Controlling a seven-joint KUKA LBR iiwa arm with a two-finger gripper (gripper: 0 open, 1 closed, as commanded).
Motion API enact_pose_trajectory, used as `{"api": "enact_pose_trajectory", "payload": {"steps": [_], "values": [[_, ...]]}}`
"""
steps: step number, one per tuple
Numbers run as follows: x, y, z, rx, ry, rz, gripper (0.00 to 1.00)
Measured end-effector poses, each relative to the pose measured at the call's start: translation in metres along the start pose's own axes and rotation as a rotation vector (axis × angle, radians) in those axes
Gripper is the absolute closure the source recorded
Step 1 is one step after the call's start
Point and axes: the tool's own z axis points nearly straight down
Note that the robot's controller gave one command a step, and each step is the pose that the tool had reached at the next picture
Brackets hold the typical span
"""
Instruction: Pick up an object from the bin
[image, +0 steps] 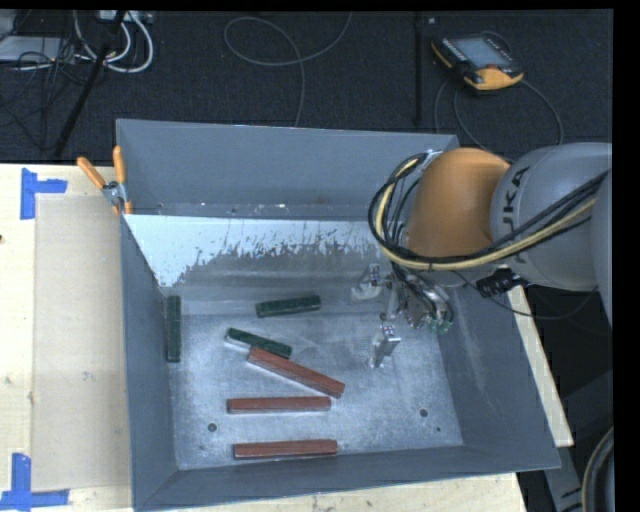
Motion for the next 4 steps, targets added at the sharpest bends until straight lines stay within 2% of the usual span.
{"api": "enact_pose_trajectory", "payload": {"steps": [1, 2, 3, 4], "values": [[0.0, 0.053, 0.041, -0.003, 0.006, -0.009, 0.0], [0.032, 0.059, 0.044, -0.001, -0.003, -0.137, 0.0], [0.078, 0.082, 0.045, 0.0, -0.01, -0.299, 0.0], [0.031, 0.155, 0.044, -0.003, -0.006, -0.312, 1.0]]}}
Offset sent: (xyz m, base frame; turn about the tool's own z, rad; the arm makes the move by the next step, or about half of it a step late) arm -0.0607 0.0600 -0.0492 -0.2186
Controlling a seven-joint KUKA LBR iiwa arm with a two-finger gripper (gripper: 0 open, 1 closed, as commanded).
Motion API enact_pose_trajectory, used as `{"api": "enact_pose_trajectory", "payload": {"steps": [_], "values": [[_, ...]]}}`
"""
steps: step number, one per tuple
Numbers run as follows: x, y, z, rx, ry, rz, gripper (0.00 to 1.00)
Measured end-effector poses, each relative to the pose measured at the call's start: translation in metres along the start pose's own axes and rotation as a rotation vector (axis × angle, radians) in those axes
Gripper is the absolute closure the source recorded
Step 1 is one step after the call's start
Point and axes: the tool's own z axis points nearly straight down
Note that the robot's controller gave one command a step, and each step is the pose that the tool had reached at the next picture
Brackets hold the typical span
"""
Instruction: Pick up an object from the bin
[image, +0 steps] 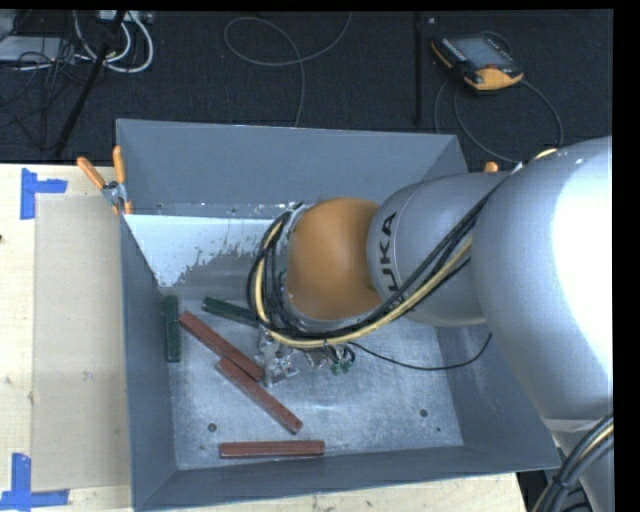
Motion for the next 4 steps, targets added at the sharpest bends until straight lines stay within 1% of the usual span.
{"api": "enact_pose_trajectory", "payload": {"steps": [1, 2, 3, 4], "values": [[0.002, 0.0, 0.002, 0.0, 0.004, -0.002, 0.0], [0.002, 0.0, 0.002, 0.0, 0.004, -0.002, 0.0], [-0.032, 0.091, 0.002, 0.012, 0.015, 0.177, 1.0], [-0.032, 0.091, 0.002, 0.013, 0.014, 0.175, 1.0]]}}
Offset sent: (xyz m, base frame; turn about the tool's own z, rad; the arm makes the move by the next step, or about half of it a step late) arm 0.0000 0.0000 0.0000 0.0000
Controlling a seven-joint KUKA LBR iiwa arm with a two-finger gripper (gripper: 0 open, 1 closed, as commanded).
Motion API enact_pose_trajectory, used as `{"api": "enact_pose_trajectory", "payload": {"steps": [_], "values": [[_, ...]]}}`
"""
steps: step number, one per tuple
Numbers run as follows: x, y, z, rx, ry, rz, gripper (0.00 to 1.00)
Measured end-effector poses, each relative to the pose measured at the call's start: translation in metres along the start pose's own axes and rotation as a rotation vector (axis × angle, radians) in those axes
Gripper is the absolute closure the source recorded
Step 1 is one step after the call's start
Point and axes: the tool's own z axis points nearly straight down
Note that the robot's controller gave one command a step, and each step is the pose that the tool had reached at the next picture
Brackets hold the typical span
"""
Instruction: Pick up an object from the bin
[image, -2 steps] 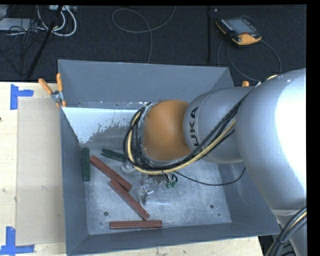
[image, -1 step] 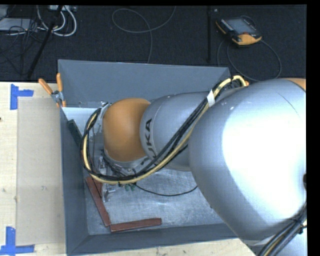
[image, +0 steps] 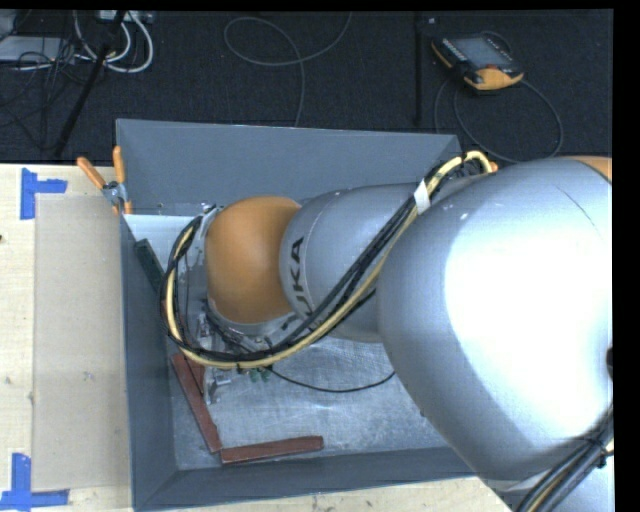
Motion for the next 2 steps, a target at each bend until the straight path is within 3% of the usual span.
{"api": "enact_pose_trajectory", "payload": {"steps": [1, 2], "values": [[0.0, 0.006, -0.051, -0.007, 0.003, -0.048, 1.0], [-0.01, 0.009, -0.092, -0.015, -0.01, -0.029, 1.0]]}}
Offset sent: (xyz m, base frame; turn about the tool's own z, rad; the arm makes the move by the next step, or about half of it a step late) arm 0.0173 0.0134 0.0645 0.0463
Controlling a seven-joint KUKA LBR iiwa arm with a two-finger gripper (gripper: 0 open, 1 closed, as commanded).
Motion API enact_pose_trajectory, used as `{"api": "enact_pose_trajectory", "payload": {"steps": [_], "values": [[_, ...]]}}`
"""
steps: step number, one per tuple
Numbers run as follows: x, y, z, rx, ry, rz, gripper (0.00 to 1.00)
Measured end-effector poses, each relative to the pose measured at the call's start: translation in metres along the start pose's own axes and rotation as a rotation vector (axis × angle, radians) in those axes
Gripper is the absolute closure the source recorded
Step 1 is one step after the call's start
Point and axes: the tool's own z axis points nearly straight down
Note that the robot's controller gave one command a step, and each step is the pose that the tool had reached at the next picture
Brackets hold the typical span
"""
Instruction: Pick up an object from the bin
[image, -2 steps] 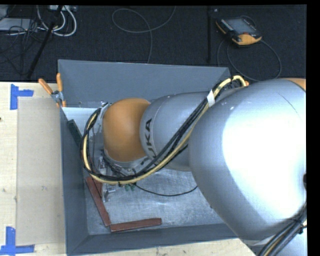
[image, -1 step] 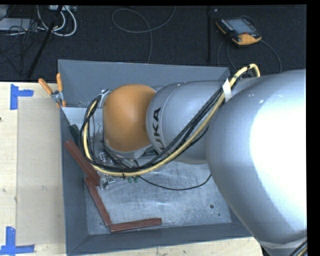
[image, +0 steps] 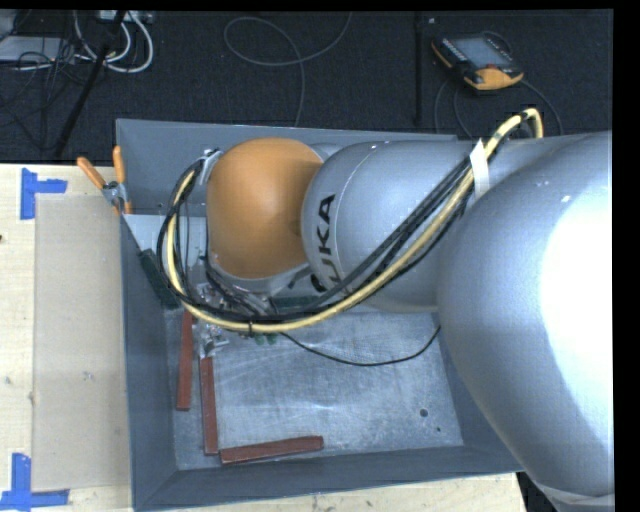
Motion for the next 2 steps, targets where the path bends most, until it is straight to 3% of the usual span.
{"api": "enact_pose_trajectory", "payload": {"steps": [1, 2], "values": [[-0.0215, -0.0141, 0.0313, 0.002, 0.005, 0.086, 0.0], [-0.0215, -0.0138, 0.0312, 0.002, 0.005, 0.084, 0.0]]}}
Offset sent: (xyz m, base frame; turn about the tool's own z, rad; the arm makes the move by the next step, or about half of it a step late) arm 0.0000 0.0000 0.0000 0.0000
